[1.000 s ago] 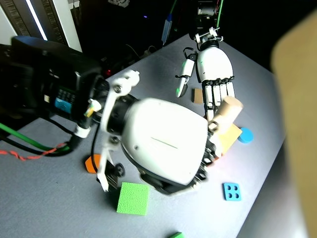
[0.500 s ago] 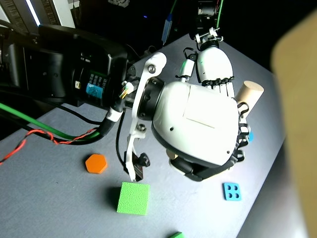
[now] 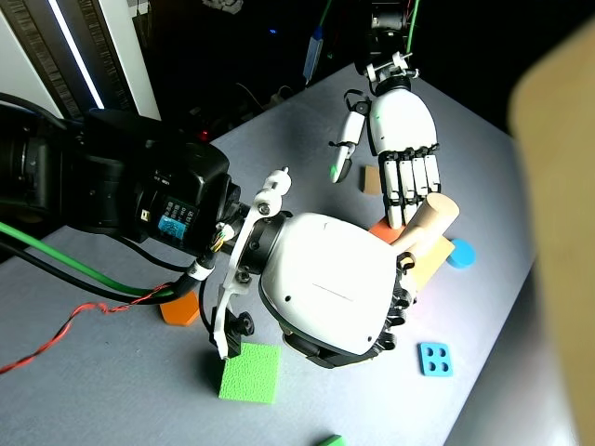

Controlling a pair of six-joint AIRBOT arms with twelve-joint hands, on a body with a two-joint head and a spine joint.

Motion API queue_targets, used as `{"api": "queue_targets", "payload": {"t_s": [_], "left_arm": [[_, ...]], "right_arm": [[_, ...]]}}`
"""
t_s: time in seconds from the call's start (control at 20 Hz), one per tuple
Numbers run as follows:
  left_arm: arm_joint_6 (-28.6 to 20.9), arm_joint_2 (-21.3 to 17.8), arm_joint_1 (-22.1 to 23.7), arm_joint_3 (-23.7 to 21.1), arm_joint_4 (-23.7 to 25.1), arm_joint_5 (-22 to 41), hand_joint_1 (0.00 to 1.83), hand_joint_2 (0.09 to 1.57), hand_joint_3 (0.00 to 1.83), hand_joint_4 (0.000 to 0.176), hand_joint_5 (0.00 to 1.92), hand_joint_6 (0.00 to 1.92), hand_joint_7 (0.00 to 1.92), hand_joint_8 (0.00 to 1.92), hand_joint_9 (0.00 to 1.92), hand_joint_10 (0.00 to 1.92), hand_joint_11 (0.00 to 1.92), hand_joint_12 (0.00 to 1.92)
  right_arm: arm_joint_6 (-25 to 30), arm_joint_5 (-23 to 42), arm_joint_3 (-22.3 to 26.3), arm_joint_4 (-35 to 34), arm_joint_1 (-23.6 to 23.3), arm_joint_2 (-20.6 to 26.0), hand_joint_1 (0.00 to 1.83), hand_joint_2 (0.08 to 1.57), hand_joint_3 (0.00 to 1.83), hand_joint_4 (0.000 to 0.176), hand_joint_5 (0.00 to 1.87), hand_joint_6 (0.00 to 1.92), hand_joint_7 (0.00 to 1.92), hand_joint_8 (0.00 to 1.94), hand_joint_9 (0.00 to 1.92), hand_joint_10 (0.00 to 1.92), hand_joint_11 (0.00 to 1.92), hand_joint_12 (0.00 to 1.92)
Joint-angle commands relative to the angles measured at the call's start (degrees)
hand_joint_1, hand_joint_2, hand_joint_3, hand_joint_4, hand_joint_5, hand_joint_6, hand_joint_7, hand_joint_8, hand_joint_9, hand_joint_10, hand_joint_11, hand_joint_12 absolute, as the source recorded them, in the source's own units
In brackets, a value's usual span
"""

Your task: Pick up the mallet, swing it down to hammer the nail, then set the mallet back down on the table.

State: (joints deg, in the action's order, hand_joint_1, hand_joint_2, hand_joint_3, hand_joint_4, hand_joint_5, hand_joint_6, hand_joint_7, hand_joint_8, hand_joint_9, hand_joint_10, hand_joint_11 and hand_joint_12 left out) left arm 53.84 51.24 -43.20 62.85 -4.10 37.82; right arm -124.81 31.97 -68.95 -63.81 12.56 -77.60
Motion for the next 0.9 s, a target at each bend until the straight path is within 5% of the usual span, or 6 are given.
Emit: {"api": "queue_targets", "payload": {"t_s": [0.0,0.55,0.85], "left_arm": [[-0.2,-0.1,0.4,0.3,-0.6,5.2,0.00,1.25,0.00,0.000,0.07,0.00,0.06,0.00,0.03,0.01,0.01,0.01],[-0.2,-0.1,0.5,0.4,-0.6,5.2,0.00,1.26,0.00,0.000,0.10,0.01,0.09,0.01,0.06,0.01,0.04,0.02],[-0.4,-0.1,0.6,0.4,-0.6,5.2,0.00,1.27,0.00,0.000,0.10,0.00,0.09,0.00,0.06,0.01,0.01,0.02]], "right_arm": [[-1.6,2.9,-0.3,2.7,0.5,0.5,0.18,1.57,0.06,0.176,1.46,1.92,1.62,1.94,1.68,1.92,1.85,1.92],[1.2,2.9,-3.7,2.7,4.7,-3.3,0.19,1.57,0.04,0.176,1.48,1.92,1.64,1.94,1.69,1.92,1.85,1.92],[0.1,3.5,0.0,2.6,3.7,-0.5,0.20,1.57,0.02,0.176,1.49,1.92,1.64,1.94,1.70,1.92,1.86,1.92]]}}
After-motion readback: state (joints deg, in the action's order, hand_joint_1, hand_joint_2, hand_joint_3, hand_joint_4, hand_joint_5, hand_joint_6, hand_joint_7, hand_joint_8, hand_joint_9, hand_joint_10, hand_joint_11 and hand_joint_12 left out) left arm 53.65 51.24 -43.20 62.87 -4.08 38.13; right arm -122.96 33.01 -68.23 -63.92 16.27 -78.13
